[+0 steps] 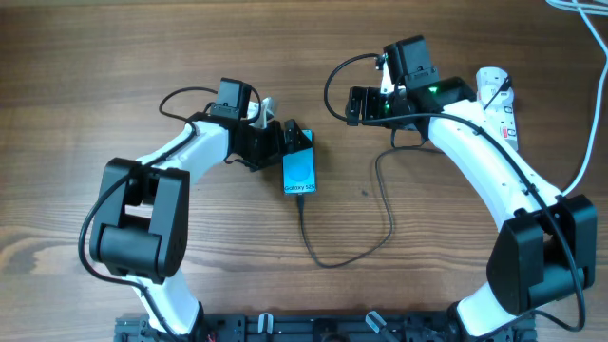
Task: Plug charger to phone and switch on socket
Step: 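Lay the phone flat, open the left gripper and withdraw it leftward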
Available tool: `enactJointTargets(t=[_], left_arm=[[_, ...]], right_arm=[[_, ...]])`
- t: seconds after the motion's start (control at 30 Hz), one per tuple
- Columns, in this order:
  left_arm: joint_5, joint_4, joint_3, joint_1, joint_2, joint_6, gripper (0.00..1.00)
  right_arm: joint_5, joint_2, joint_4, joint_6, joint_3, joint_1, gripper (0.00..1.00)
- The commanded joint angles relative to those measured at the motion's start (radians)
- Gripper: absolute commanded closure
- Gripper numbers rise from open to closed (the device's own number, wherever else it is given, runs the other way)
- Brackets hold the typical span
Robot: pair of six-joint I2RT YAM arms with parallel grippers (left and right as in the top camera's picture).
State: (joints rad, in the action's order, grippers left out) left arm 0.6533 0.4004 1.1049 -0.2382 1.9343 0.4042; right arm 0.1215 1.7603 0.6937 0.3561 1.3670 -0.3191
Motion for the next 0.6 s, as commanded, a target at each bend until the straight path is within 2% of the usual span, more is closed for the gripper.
enactJointTargets(t=[0.0, 0.2, 0.33, 0.47, 0.57], left_arm=[[-0.058, 0.000, -0.060, -0.006, 0.097, -0.008, 0.00], [0.127, -0.090, -0.060, -0.006, 0.097, -0.008, 0.00], [0.128, -0.093, -0.060, 0.021, 0.096, -0.006, 0.00], [0.180, -0.067, -0.059, 0.148, 0.031, -0.003, 0.00], [0.191, -0.061, -0.059, 0.283, -0.121, 0.000, 0.00]], right_arm=[[-0.022, -0.016, -0.002, -0.013, -0.002, -0.005, 0.00], [-0.022, -0.016, -0.002, -0.013, -0.002, -0.005, 0.00], [-0.022, -0.016, -0.002, -0.013, -0.002, -0.005, 0.00], [-0.022, -0.016, -0.002, -0.013, -0.002, -0.005, 0.00], [-0.022, -0.016, -0.002, -0.013, -0.002, -0.005, 0.00]])
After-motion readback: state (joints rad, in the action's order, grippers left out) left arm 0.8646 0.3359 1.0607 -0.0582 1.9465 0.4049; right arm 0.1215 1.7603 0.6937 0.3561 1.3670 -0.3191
